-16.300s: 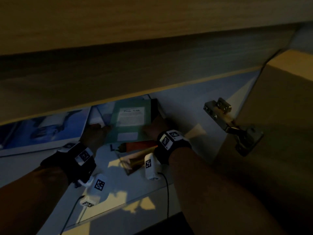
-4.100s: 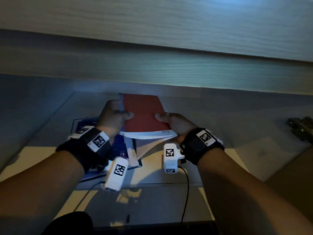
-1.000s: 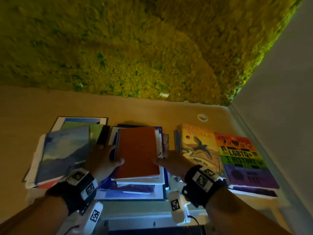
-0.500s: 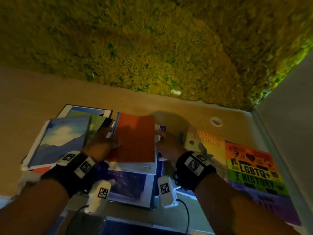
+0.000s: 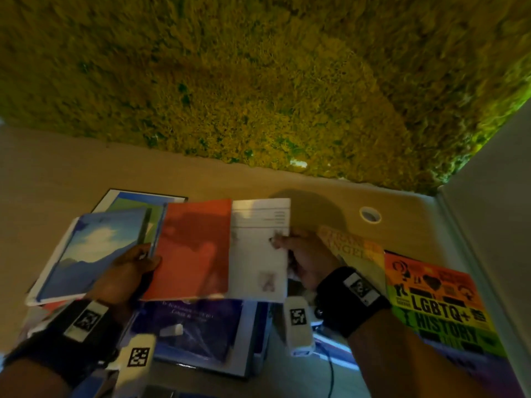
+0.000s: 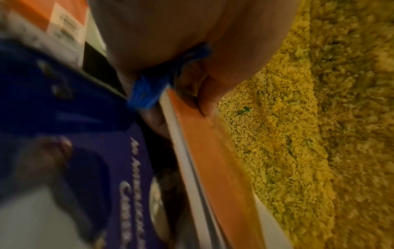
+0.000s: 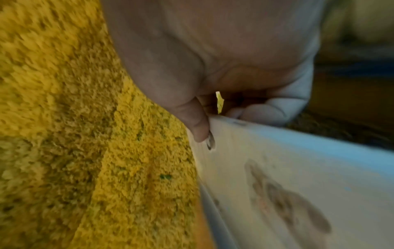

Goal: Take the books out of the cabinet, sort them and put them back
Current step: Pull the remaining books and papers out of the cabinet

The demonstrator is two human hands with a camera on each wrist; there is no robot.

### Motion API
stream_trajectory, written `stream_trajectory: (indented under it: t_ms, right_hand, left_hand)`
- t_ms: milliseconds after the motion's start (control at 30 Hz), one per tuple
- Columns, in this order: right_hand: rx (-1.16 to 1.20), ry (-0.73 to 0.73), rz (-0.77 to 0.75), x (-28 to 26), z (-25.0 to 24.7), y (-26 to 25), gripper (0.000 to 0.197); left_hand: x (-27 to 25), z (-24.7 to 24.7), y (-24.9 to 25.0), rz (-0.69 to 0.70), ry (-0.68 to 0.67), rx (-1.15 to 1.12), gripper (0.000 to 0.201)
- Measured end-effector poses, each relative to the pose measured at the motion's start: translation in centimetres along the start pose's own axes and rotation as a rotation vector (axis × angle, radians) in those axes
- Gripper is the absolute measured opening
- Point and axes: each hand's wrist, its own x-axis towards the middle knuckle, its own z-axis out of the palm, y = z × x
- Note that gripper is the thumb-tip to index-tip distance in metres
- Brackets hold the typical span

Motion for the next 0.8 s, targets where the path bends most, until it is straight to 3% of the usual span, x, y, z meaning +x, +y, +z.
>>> stream_trajectory:
  t_ms: [100, 167, 267, 333, 433, 533, 667, 733, 800]
  right_hand:
    - [-0.055, 0.110, -0.195, -0.4, -1.4, -3.2, 0.011]
    - [-0.157, 0.136, -0.373, -0.9, -1.1, -5.3, 0.009]
    - [-0.408, 0.051, -0.630, -1.8, 0.8, -6.6, 0.015]
    - [-0.551, -0.028, -0.678, -1.7, 2.6, -5.4, 0.025]
    - [-0.805, -0.114, -0.613, 0.2, 4.4, -0.5, 0.040]
    - [-0.844, -0.100, -0.512, 1.2, 4.8, 3.3, 0.031]
    - [-0.563, 0.003, -0.283, 1.3, 4.2, 3.4, 0.028]
    - [-0.329, -0.002, -0.175, 1.1, 3.8, 2.8, 0.016]
    - [-0.283, -0.047, -0.113, 0.7, 3.8, 2.4, 0.020]
  left_hand:
    - [-0.8, -0.3, 0.1, 0.004, -0.052, 0.084, 0.035]
    - [-0.7, -0.4, -0.1, 0.025, -0.082, 0.084, 0.034]
    - [-0.1, -0.3, 0.0, 0.030, -0.069, 0.082, 0.017]
    - [0.1, -0.2, 0.2, -0.003, -0.028, 0.039, 0.020]
    - [-0.1, -0.1, 0.4, -0.046, 0.004, -0.023, 0.025]
    - [-0.7, -0.4, 0.7, -0.046, -0.051, 0.003, 0.017]
    - [-1.0, -0.7, 2.0, -0.021, -0.148, -0.029, 0.032]
    - [-1.3, -0.5, 3.3, 0.063, -0.121, -0.063, 0.035]
    - [-1.3, -1.0, 4.9, 0.190, -0.043, -0.010, 0.032]
